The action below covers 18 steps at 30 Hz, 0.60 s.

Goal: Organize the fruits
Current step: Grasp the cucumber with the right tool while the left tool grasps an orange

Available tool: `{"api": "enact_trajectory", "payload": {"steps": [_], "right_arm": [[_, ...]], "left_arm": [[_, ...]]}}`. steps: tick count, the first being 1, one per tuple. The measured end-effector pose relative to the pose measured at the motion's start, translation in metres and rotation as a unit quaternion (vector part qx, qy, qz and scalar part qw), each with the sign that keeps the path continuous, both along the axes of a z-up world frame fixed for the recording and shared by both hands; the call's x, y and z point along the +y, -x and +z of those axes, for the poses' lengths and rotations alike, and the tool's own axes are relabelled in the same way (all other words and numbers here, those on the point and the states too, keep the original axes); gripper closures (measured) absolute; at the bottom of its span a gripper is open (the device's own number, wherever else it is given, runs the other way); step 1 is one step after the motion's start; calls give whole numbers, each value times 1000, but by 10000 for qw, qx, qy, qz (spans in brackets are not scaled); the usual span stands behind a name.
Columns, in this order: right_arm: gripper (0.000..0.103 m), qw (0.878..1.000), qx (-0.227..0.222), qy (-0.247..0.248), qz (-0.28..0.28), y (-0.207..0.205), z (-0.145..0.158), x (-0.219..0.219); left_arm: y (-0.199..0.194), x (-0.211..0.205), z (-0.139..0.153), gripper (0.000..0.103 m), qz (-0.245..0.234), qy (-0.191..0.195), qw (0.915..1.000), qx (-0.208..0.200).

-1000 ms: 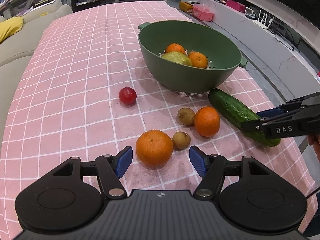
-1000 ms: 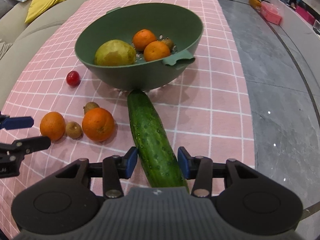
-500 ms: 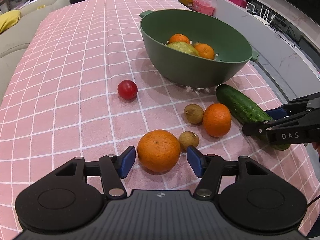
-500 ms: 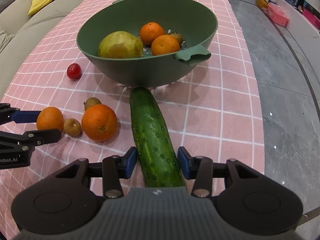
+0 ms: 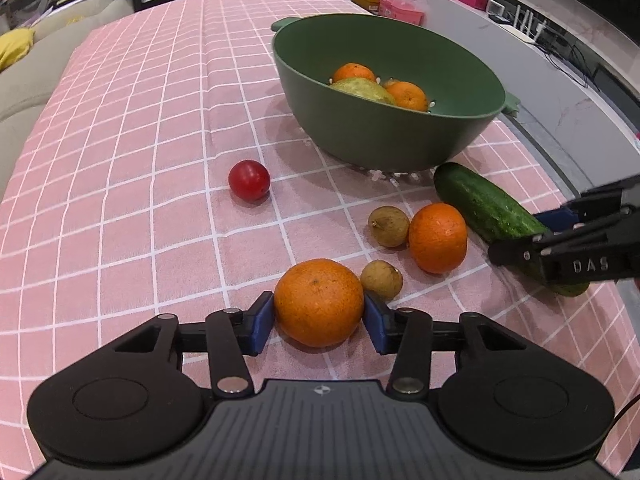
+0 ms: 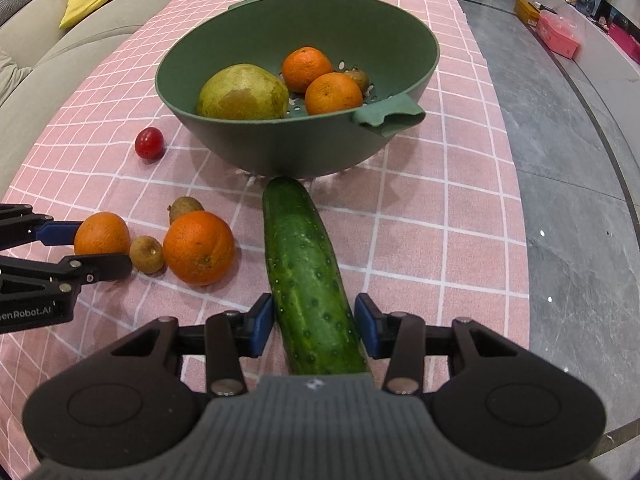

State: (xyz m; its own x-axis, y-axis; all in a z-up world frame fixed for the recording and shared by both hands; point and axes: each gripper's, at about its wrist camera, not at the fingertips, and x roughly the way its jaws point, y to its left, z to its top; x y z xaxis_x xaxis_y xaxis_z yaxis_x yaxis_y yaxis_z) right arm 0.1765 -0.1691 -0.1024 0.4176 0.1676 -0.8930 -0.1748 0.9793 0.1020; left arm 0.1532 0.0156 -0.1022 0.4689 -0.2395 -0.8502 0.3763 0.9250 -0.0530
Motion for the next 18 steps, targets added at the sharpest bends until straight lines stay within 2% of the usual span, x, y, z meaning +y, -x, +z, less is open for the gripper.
{"api": "enact_trajectory", "payload": {"steps": [18], "right_arm": [[66, 9996, 85, -241, -111, 0, 0, -5]], "left_arm": [[5, 9, 6, 50, -54, 4, 10000, -16]]}}
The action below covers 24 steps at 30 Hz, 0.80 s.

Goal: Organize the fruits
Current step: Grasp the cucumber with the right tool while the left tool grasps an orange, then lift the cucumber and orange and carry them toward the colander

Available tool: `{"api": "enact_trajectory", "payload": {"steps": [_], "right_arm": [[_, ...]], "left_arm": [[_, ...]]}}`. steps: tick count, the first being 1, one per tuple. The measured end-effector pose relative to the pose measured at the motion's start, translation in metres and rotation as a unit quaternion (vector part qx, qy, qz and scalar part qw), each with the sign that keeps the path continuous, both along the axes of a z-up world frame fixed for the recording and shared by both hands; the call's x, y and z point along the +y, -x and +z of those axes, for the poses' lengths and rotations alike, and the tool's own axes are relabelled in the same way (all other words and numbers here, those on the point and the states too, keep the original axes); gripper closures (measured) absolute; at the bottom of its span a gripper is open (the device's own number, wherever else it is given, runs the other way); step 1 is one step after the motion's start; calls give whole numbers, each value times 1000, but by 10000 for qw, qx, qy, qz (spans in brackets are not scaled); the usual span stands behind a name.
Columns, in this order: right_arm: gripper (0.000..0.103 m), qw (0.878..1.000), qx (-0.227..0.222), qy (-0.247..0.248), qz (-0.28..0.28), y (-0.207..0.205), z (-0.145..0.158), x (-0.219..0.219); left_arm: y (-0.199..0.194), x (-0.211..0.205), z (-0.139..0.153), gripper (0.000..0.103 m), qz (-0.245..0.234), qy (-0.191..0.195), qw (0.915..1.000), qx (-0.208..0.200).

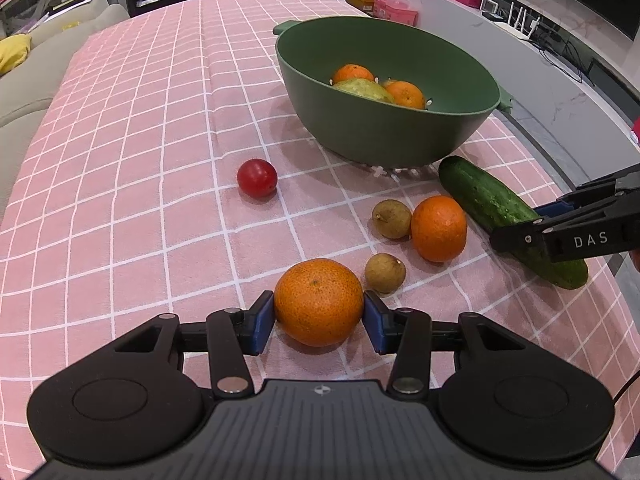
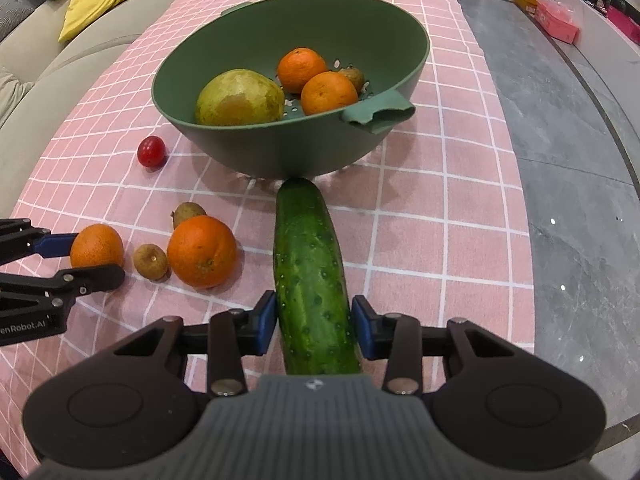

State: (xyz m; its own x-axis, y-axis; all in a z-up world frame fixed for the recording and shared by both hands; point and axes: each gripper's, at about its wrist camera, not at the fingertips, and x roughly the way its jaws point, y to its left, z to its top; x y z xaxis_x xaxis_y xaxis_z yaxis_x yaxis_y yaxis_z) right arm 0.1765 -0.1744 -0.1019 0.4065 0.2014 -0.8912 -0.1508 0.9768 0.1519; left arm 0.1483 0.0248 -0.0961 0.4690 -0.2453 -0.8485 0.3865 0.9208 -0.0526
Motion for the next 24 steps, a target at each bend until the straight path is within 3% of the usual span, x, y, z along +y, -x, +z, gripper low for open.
{"api": "enact_trajectory", "payload": {"steps": [11, 24], "right_arm": [[68, 9997, 187, -71, -119, 7, 9, -5], [68, 9991, -43, -301, -289, 56, 70, -19]], "left_arm": [[15, 1, 13, 50, -17, 67, 9999, -74], [64, 12, 61, 50, 106, 138, 9990, -405]]}}
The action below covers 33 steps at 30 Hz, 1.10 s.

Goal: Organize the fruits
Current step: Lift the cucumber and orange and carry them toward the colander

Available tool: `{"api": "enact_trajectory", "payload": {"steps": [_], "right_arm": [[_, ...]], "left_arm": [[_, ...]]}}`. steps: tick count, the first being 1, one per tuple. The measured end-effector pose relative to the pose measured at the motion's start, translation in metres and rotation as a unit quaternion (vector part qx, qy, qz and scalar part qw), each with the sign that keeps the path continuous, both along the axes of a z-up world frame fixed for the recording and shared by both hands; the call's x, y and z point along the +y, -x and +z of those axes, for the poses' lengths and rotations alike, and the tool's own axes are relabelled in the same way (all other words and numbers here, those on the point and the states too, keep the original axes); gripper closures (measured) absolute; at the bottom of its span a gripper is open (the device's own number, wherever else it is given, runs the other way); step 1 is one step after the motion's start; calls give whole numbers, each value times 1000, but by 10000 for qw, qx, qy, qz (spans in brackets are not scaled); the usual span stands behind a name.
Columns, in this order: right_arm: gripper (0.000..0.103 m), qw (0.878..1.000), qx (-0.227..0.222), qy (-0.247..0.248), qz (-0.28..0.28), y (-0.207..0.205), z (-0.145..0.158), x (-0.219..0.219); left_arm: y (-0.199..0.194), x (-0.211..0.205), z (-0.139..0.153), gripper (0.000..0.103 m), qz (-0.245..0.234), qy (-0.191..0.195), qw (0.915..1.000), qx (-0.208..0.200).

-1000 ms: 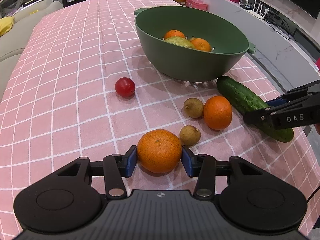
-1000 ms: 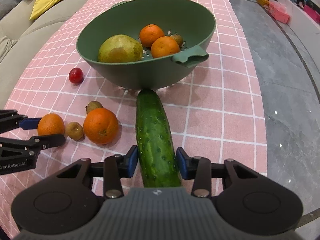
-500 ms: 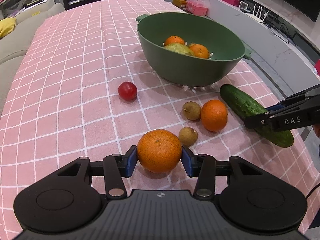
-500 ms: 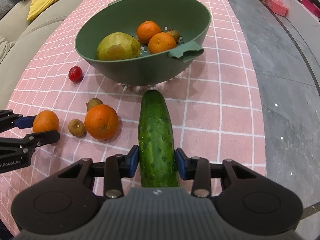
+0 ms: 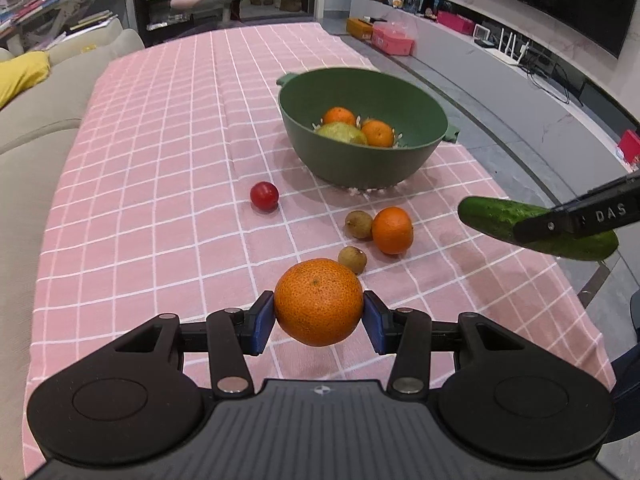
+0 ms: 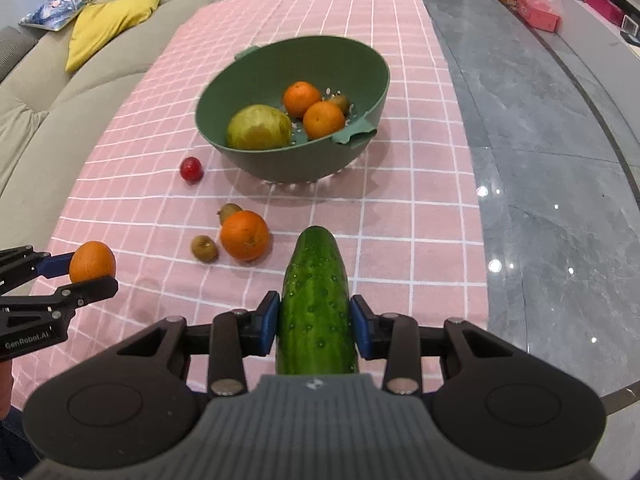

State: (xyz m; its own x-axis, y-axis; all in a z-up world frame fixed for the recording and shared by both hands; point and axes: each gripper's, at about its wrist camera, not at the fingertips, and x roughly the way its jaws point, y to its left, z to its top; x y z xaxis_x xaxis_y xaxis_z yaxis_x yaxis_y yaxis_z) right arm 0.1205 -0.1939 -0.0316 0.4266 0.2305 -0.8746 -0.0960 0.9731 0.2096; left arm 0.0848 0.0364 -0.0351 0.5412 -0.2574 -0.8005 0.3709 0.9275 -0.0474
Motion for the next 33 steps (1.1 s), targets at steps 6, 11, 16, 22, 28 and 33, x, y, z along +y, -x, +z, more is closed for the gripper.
{"api": "enact_trajectory", "payload": {"steps": [6, 11, 16, 22, 28, 33], "right_arm": [[69, 9998, -135, -5, 150, 28, 23, 2], [69, 9988, -439, -5, 194, 42, 54, 2], [69, 9963, -819, 9, 268, 34, 92, 3], [69, 9925, -1168, -67, 364, 4, 130, 6], [69, 9898, -1348, -143, 440, -43, 147, 7], [69, 9900, -1337, -267, 367, -86, 136, 7]], "left_arm": [[19, -2, 26, 50, 24, 58, 9997, -253], [27, -11, 45, 50, -87, 62, 9988, -471], [18, -21, 63, 50, -160, 218, 9979, -587], [-13, -38, 84, 50, -337, 126, 9964, -767], [-57, -52, 94, 50, -458, 60, 9950, -886], [-91, -59, 80, 50, -457, -8, 9959, -775]]}}
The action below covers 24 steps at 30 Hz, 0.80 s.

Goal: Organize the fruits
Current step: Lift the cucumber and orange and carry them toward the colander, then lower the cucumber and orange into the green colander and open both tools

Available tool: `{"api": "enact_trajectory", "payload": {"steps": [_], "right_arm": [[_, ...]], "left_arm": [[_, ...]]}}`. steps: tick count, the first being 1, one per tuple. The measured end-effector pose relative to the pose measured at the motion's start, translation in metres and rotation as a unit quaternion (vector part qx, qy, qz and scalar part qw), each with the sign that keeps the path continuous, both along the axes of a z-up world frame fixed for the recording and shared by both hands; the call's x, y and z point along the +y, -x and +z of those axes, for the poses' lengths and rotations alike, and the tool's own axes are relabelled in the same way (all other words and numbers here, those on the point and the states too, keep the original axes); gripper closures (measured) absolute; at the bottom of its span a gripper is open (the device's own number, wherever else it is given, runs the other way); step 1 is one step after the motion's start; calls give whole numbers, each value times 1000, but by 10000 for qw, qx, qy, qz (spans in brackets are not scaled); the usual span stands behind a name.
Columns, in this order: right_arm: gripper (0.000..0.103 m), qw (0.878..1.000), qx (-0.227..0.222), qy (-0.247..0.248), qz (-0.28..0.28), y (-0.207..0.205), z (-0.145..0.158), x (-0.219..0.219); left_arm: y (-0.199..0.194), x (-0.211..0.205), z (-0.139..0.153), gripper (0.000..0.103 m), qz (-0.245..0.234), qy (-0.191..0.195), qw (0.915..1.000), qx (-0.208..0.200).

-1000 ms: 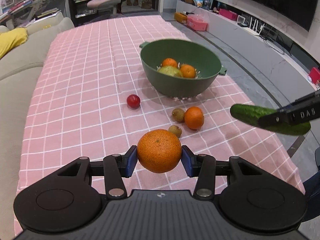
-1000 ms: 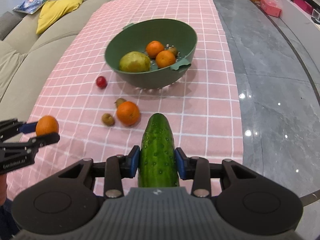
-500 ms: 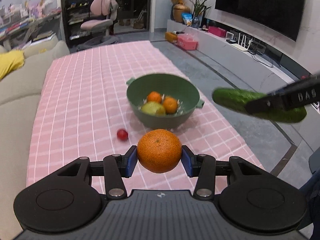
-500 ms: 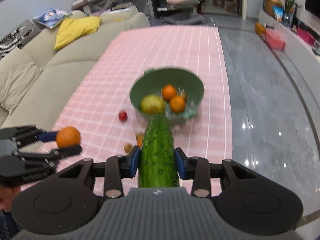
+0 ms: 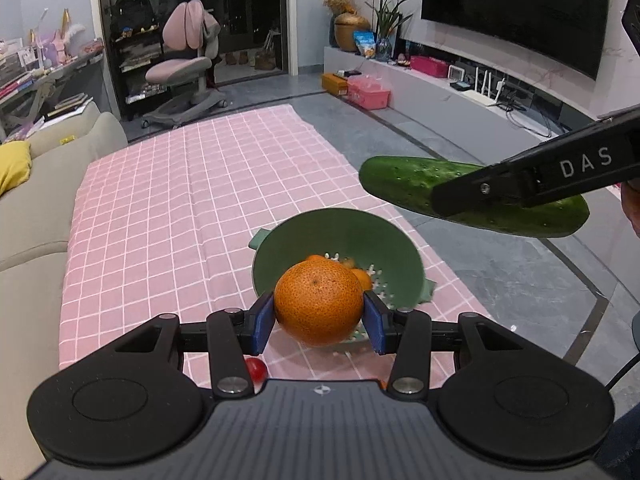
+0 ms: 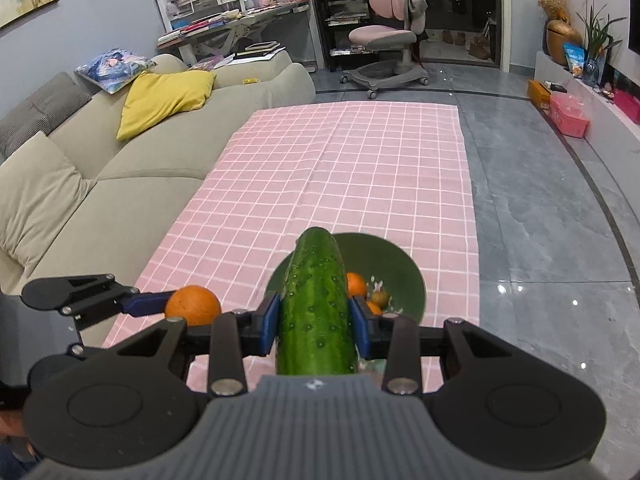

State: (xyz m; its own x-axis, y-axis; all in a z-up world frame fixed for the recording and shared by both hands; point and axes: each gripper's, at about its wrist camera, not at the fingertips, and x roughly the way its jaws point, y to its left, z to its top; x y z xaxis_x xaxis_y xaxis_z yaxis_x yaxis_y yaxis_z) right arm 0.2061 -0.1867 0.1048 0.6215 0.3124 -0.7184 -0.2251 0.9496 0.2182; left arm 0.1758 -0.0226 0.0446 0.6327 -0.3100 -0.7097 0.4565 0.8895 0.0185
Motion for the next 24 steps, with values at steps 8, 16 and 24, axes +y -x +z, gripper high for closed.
{"api": "enact_trajectory", "payload": {"steps": [8, 16, 24], "right_arm": [[69, 9993, 237, -275, -45, -58, -51, 0], [69, 9990, 375, -253, -23, -96, -96, 4], [68, 9985, 445, -41, 306, -119, -126, 0]], "left_arm": [[-39, -4, -32, 50, 19, -129, 9996, 246], [-59, -21, -60, 50, -38, -243, 9988, 412], [-62, -47, -85, 50, -267, -388, 9973, 560]]}}
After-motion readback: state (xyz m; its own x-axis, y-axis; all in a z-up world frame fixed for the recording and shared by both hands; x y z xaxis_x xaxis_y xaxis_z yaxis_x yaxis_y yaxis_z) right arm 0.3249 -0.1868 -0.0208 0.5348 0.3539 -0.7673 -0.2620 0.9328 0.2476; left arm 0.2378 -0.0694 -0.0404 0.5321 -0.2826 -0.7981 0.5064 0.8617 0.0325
